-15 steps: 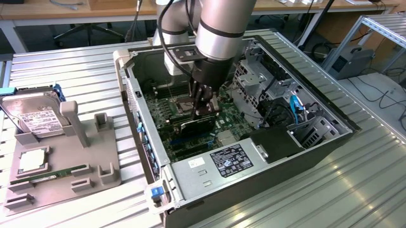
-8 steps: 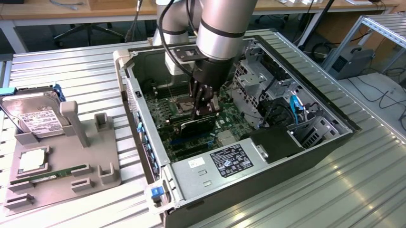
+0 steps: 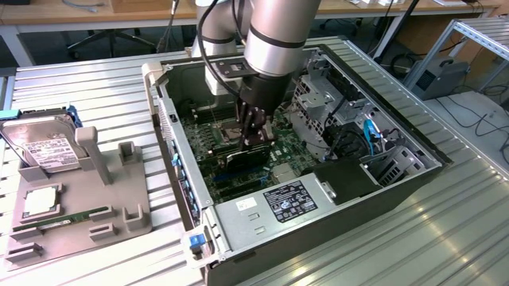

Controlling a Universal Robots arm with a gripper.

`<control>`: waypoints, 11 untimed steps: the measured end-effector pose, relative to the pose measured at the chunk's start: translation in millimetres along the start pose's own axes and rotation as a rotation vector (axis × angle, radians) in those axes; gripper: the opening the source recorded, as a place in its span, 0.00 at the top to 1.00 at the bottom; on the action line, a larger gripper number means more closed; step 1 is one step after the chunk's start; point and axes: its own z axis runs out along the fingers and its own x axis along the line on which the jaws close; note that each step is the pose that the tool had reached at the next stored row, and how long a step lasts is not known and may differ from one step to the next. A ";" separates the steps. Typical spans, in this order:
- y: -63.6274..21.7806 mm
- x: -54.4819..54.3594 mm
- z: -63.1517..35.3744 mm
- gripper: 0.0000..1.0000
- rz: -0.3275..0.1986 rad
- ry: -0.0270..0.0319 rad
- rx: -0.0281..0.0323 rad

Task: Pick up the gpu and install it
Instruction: 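Press down on the gpu until it lock into place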

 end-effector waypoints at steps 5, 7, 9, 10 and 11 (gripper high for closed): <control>13.5 -0.6 4.2 0.89 0.000 0.0003 0.0000; 15.3 -5.2 5.3 0.89 0.000 0.0016 0.0000; 20.4 -6.6 6.7 0.89 0.000 0.0023 0.0001; 23.1 -6.6 7.4 0.89 0.000 0.0024 -0.0001; 24.7 -6.6 8.2 0.89 0.000 0.0022 0.0001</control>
